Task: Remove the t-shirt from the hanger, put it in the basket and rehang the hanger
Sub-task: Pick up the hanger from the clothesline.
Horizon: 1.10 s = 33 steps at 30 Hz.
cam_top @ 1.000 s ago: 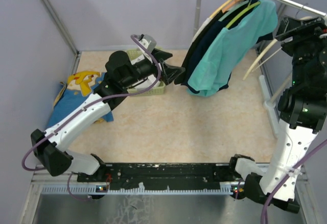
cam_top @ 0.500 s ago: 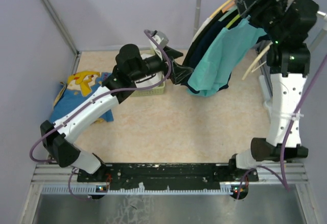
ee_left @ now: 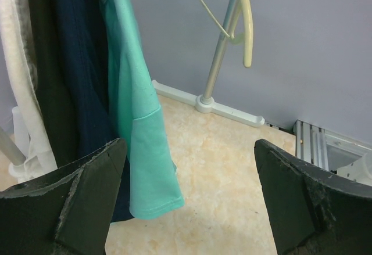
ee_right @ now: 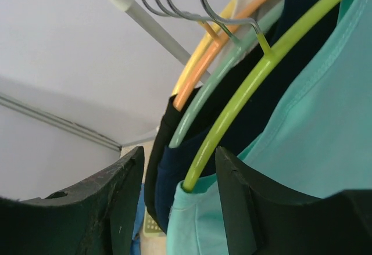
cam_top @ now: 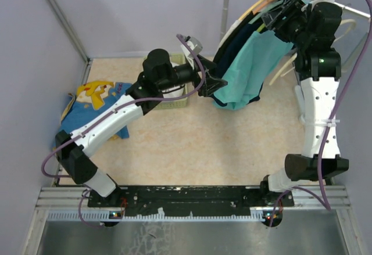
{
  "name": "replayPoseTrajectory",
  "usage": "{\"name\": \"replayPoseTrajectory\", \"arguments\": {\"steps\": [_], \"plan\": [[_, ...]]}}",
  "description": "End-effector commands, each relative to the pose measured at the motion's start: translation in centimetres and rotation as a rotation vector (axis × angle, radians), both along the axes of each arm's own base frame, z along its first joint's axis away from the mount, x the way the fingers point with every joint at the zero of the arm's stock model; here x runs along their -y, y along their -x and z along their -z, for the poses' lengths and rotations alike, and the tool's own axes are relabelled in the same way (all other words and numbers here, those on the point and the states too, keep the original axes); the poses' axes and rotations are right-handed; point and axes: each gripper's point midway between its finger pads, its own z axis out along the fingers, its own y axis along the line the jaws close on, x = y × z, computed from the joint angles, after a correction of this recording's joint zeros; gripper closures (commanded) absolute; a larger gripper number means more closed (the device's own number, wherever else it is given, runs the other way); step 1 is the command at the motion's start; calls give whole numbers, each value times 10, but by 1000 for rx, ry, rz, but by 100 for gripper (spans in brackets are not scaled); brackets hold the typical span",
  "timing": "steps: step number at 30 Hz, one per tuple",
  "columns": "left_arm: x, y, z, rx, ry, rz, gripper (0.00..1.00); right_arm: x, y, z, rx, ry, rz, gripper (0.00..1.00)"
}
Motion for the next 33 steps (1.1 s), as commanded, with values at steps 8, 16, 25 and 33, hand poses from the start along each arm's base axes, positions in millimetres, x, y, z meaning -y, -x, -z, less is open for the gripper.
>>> {"name": "replayPoseTrajectory", "arguments": {"steps": [8, 16, 25, 33], "plan": [[-2, 7, -17, 55, 15, 14, 3, 0, -2, 10, 11, -43, 15, 51], [-14, 13, -18, 66, 11, -12, 3, -4, -10, 8, 40, -85, -5, 55], [-14, 12, -18, 64, 19, -17, 3, -5, -13, 8, 54, -108, -5, 71], [-17, 11, -17, 65, 16, -29, 3, -4, -18, 12, 55, -138, 4, 78]]}}
